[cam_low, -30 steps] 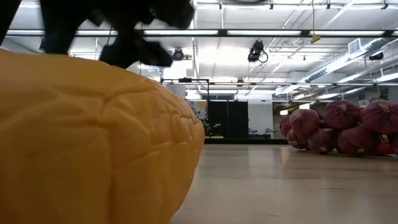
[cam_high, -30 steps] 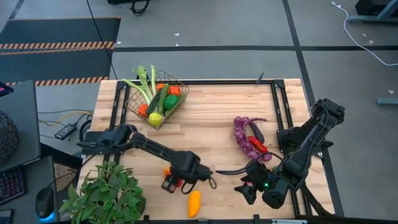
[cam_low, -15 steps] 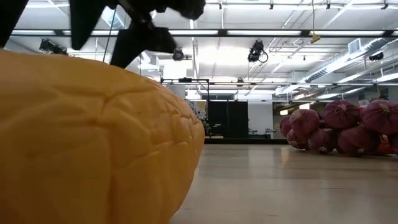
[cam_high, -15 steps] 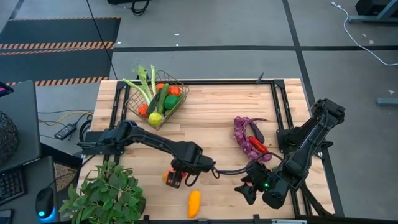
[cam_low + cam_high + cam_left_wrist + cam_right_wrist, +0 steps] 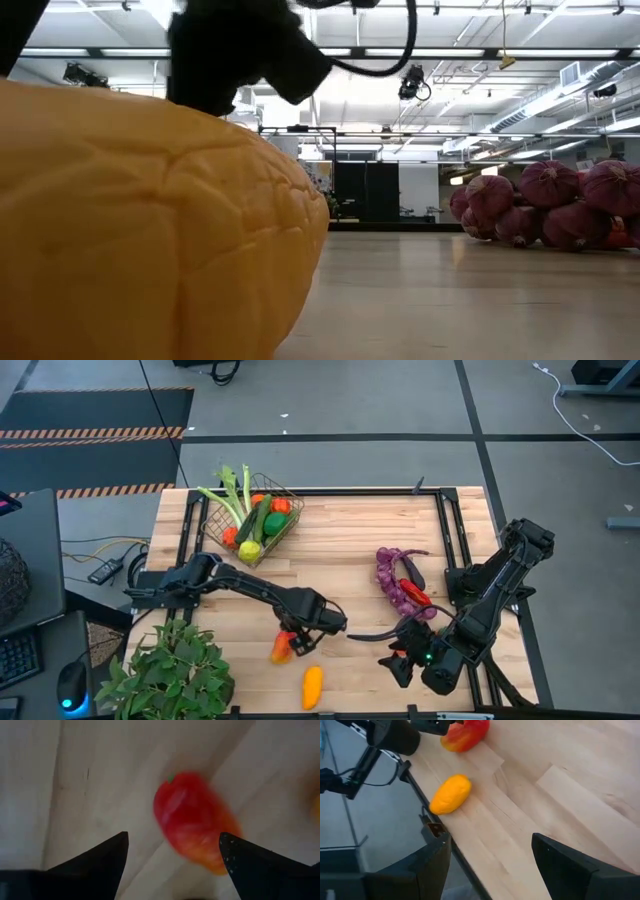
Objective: Build produce basket
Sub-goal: Put the red mango into the wire basket
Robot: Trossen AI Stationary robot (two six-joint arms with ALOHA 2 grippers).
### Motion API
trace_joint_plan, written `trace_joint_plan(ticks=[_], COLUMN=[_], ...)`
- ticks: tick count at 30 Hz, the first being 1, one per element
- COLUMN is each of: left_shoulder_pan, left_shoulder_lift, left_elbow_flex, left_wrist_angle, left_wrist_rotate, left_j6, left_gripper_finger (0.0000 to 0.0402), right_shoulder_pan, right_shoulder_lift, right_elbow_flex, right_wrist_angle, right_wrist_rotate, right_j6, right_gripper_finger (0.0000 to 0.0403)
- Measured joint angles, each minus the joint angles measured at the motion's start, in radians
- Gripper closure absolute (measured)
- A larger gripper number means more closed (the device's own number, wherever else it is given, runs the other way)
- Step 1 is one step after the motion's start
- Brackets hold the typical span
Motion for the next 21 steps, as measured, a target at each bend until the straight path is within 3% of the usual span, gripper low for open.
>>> trace_joint_plan(ticks=[12, 21], left_shoulder_pan=[-0.009, -0.077], left_shoulder_lift=[0.0, 0.0], left_elbow_flex=[0.122, 0.044], left_wrist_angle=[0.051, 0.036], left_wrist_rotate=[-0.001, -0.051], left_j6=[-0.311, -0.438], left_gripper_finger=[0.0083, 0.0083], right_shoulder_pan=[-0.027, -0.079], right_shoulder_lift=[-0.026, -0.049], right_elbow_flex=[0.0, 0.0], right_wrist_angle=[-0.242, -0.272], right_wrist_rotate=[-0.053, -0.076], right_j6=[0.001, -0.096], right_gripper_finger=[0.0123, 0.0123])
